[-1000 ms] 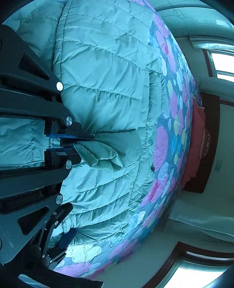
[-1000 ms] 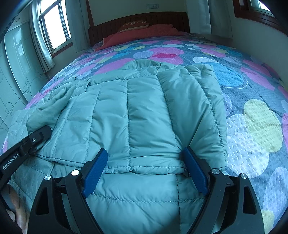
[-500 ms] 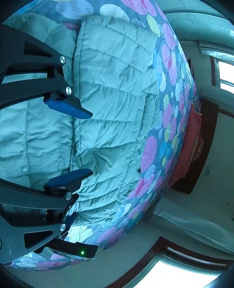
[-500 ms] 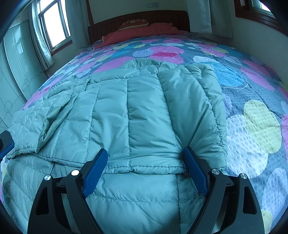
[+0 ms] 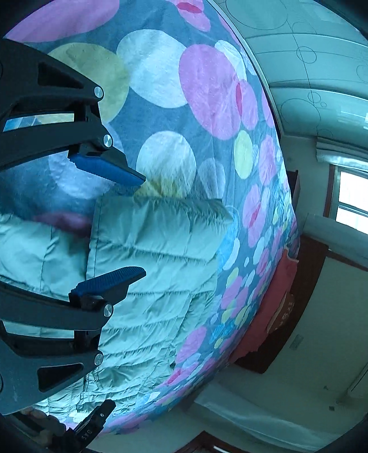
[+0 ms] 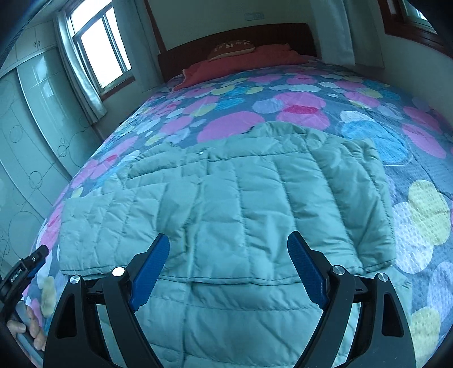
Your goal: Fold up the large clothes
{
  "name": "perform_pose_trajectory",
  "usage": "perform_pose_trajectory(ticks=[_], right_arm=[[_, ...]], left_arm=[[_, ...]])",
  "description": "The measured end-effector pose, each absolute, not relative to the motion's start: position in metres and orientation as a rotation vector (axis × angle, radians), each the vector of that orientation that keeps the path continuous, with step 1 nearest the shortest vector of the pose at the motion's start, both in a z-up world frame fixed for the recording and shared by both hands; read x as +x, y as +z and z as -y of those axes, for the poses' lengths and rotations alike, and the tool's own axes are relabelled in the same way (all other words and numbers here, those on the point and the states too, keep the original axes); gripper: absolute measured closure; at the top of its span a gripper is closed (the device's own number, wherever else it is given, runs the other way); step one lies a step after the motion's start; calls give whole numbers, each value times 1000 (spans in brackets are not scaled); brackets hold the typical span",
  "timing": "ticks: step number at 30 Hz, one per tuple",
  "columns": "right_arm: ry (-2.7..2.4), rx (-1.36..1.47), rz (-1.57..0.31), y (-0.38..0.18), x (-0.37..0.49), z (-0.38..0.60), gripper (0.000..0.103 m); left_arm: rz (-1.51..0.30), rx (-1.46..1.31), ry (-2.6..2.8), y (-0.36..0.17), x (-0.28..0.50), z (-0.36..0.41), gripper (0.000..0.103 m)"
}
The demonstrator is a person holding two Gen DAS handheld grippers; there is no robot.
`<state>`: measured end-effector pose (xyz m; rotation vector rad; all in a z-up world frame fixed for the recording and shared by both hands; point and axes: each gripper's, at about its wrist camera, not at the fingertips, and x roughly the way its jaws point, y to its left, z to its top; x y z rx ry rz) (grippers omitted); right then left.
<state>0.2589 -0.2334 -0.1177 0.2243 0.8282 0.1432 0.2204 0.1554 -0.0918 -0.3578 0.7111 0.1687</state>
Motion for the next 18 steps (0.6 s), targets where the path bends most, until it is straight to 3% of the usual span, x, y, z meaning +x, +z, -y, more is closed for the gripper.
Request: perform_pose_trajectory(ticks=[4,5,6,8,11,18], right_arm=[[186,199,-867,-126,276,201,19],[190,198,-879,-130,278,197,25],[198,202,-901,-136,283,191,33],[200,210,-946,-146,289,188,69],[228,214,-957,-151,291,182,93],[151,161,-813,-117,272,220,95]], left_arm=[[-726,-360,182,-100,224,-166,44],[-730,-358,181,-102,225,-166,44],[-735,-355,177,-104,227,-166,44],[-741,-346,170,-107,229,-164,44],[-743,-347,161,-107,230,-163,44],[-703,-348,117,-92,233,-154,38]])
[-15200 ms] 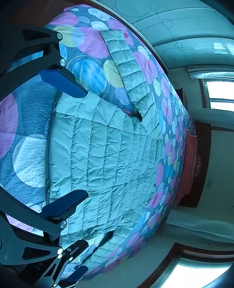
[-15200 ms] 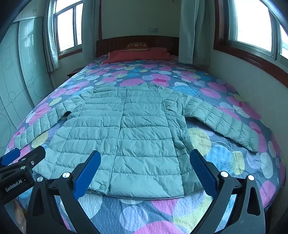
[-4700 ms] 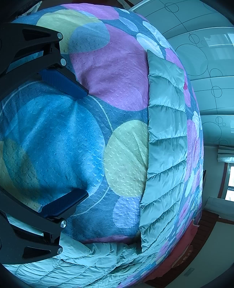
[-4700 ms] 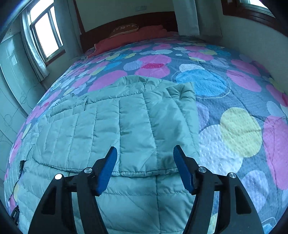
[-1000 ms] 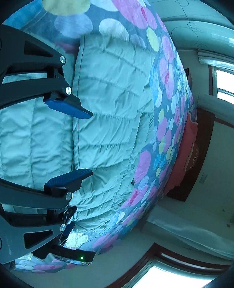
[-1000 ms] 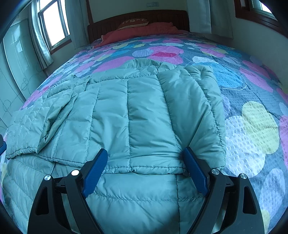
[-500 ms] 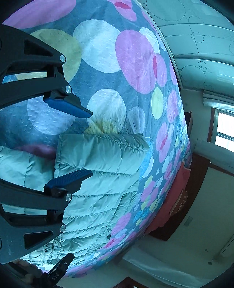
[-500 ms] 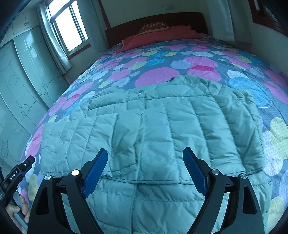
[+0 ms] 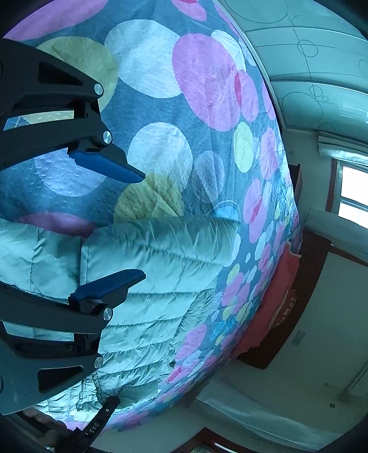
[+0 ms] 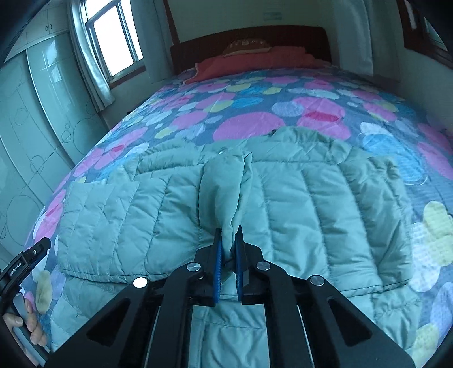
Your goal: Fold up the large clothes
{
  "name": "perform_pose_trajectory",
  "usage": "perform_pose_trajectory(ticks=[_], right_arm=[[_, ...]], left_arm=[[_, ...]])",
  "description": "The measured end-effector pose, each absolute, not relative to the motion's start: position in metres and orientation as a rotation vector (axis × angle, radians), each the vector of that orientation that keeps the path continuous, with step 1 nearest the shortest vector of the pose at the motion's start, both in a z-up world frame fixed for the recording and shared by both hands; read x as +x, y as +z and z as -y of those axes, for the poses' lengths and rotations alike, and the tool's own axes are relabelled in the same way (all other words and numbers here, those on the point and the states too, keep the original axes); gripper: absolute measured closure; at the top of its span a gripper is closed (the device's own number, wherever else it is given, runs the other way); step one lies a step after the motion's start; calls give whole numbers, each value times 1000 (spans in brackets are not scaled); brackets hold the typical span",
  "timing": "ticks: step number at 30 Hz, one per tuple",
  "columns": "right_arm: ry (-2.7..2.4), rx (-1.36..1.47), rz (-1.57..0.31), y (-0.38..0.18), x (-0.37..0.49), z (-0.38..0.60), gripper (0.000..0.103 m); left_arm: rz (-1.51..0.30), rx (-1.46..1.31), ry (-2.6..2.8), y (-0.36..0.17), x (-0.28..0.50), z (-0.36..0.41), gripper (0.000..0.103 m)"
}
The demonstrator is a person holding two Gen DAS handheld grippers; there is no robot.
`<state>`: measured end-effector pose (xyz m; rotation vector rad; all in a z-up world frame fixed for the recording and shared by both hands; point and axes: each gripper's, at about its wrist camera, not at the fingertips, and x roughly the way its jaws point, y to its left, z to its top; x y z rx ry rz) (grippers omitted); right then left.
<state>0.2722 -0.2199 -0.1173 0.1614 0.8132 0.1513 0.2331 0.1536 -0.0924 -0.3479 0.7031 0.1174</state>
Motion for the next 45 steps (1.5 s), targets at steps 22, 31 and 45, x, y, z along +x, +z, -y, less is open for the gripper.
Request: perform_pose_trajectory(ticks=[22,31,45], right_arm=[[-52,271,-869,-139,271,346,58],[36,223,-807,-118,311,320,58],[15,157,-887,-146,343,302,58]], left_arm=[[-784,-227,47,-107,287,-96,38],[-791,-207,49,-107,333,-85,38],[-820,-184,85,-112,347,-79,38]])
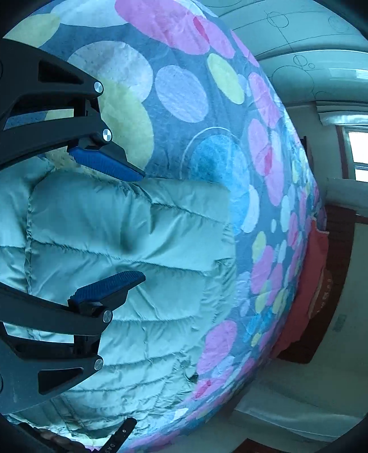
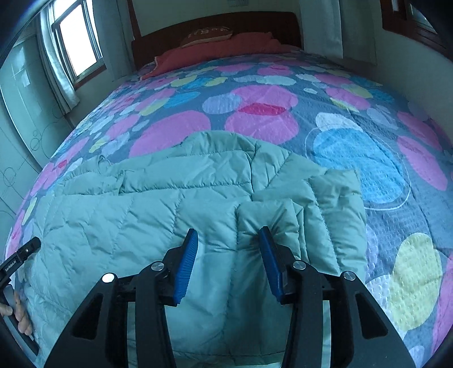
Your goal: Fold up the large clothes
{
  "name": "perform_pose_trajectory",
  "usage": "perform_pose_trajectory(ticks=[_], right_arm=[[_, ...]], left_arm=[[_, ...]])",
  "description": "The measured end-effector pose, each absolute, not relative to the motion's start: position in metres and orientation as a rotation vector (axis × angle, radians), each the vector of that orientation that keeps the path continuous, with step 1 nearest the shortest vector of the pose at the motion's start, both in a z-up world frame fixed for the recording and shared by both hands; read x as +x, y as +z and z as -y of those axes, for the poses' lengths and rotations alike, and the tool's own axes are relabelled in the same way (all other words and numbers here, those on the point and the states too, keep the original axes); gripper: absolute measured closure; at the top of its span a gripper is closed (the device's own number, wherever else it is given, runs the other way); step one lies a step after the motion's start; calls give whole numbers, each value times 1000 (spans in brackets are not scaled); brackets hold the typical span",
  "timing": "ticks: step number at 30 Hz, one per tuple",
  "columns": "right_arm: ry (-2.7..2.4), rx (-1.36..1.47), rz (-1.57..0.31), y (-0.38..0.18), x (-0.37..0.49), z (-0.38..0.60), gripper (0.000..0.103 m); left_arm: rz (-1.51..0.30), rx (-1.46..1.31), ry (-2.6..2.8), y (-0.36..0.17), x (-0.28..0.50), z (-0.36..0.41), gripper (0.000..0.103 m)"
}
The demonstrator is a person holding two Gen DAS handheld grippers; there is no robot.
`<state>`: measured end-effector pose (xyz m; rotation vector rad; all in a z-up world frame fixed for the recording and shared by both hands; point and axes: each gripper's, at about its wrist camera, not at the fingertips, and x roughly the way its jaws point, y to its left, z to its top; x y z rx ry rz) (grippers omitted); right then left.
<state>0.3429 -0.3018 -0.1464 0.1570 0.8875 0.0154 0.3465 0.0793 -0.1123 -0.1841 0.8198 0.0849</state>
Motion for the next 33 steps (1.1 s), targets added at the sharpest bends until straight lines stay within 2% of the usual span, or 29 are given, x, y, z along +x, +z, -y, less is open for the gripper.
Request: perform_pose_trajectory(ticks=[3,5,9,14,19,23,33], right_arm=[[25,154,-894,-150,350,294,57],[22,137,-937,-162,361,290,46],[20,133,-948,-160,360,288,46],[-2,117,-865,-140,317,288,46],[4,128,-944,-172,311,296,45],[12,154,-941,-162,306,298,45],[-19,230,-926,-142,203,327,45]], left_arm=[[-818,-181,32,-110,355,-66,38],[-912,-140,-9,-128,369,-54,37],[-894,-108,-7,-127,363,-49,37],[-816,-142,-27,-111,332,-51,37],[-895,-126,-30,-139,336,-50,36],[-902,-140,-33,-128,329,-52,36],[-903,-290,-1,-117,232,-98,36]])
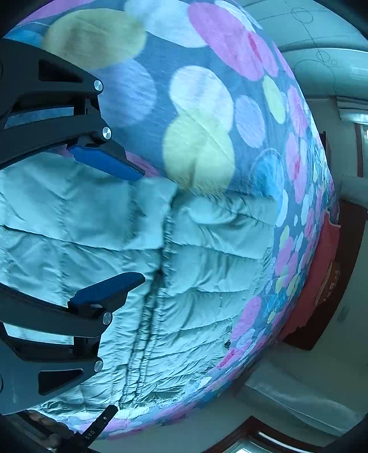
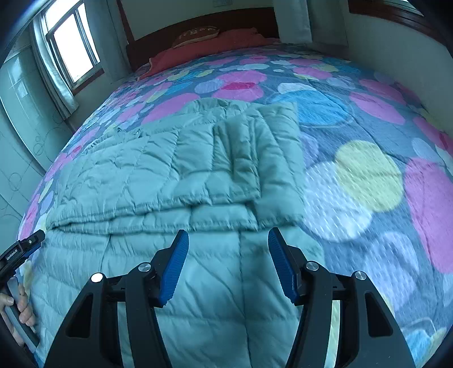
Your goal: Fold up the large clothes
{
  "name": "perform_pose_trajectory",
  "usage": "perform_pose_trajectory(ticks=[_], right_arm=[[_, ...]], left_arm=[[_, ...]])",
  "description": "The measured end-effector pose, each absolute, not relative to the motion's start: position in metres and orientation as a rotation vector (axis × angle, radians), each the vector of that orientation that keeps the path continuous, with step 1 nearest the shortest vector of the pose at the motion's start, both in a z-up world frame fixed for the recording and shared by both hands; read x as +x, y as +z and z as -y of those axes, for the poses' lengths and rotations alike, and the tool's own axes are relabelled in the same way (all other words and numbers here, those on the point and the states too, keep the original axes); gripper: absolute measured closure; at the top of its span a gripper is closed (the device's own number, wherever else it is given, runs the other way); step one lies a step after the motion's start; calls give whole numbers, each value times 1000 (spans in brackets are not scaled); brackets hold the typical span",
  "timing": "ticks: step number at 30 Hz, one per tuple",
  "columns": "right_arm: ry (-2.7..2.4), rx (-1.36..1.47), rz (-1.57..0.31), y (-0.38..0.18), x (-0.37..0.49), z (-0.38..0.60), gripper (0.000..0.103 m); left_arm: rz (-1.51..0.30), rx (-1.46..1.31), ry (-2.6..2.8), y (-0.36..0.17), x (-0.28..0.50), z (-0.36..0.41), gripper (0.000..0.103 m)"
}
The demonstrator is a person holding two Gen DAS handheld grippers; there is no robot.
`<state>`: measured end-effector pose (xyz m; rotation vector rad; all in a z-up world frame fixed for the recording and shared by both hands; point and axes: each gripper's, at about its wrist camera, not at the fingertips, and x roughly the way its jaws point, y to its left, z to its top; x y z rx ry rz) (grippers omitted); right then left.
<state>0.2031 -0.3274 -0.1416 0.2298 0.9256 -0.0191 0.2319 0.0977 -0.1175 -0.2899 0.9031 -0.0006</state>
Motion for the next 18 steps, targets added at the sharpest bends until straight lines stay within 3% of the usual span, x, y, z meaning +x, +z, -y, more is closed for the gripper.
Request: perform_pose_trajectory(ticks=[18], right_arm=[[-117,358,-996,-162,32,375,44]], left_arm=[[-960,-489,181,-135,49,-154,36]])
